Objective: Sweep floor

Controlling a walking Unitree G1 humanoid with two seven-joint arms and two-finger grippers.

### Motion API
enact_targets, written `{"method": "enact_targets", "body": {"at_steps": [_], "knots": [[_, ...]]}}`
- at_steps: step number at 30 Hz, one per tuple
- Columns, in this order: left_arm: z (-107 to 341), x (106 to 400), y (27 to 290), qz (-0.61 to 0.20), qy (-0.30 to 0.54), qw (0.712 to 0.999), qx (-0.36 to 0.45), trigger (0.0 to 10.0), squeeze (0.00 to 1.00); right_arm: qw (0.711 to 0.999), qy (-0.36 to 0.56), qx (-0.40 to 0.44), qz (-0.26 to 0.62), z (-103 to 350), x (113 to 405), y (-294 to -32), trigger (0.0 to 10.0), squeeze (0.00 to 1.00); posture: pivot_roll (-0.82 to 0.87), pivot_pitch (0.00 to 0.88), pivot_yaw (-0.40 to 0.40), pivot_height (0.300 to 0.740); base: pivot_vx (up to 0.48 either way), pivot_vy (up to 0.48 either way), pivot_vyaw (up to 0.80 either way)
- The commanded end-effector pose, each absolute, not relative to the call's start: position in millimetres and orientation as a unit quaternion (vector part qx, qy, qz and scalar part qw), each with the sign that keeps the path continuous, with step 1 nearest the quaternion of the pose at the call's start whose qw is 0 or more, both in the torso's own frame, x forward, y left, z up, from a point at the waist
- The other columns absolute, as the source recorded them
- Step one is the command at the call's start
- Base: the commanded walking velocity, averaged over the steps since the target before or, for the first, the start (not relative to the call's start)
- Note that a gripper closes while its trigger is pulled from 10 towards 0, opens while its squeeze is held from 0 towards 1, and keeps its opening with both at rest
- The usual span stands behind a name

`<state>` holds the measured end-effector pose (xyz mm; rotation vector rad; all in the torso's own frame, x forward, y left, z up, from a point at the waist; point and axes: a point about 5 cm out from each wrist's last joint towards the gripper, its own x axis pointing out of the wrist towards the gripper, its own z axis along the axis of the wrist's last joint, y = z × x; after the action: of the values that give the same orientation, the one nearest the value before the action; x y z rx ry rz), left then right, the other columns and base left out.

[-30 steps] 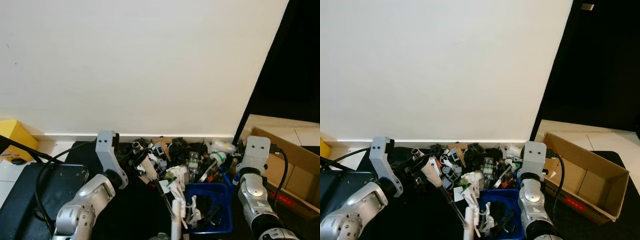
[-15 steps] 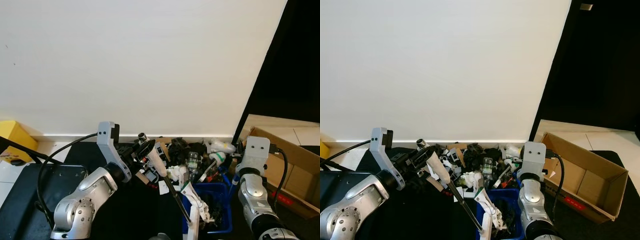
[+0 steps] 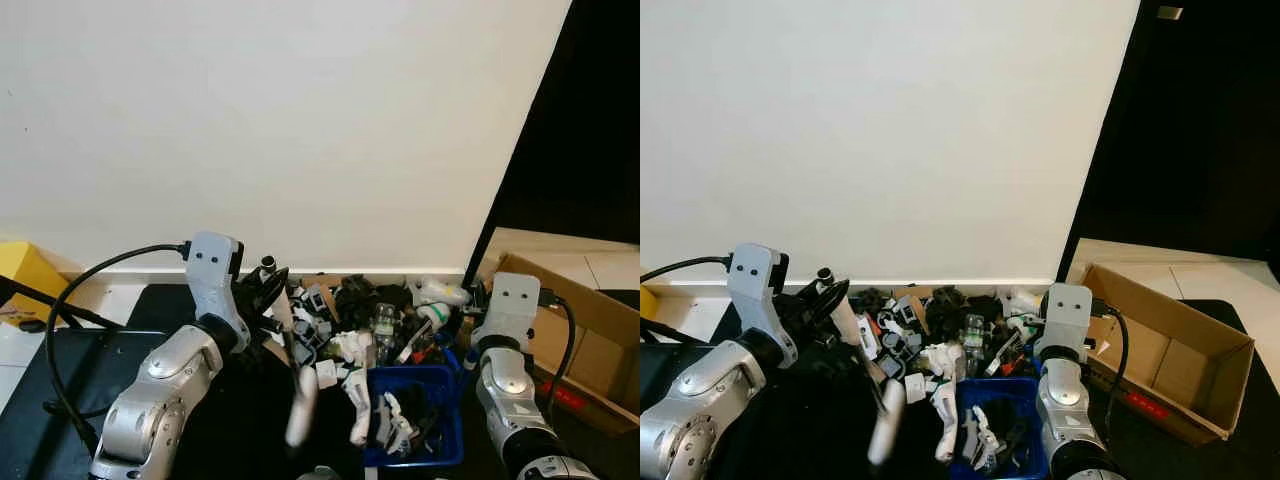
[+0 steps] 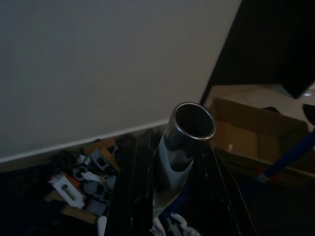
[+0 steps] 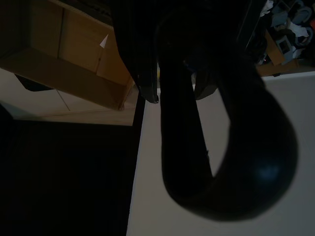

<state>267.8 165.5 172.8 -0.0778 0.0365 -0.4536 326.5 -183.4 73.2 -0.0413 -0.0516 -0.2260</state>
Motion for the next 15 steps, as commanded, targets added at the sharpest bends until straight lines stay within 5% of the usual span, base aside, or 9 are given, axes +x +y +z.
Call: {"method": "enact_targets", "body": {"at_steps": [1,15], "knots": [[177,265,168,-0.221,0.002,0.975,-0.033,10.0,0.00,0.995,-0.020,-0.002,-0.101,69,326,-174,10.0,0.00,0.13,0.159,0.120,0.740,0.000,0.000,0.00],[150,286,162,-0.195,0.022,0.977,-0.087,10.0,0.00,0.995,-0.025,-0.001,-0.098,72,327,-172,10.0,0.00,0.12,0.171,0.111,0.740,0.000,0.000,0.00]]}}
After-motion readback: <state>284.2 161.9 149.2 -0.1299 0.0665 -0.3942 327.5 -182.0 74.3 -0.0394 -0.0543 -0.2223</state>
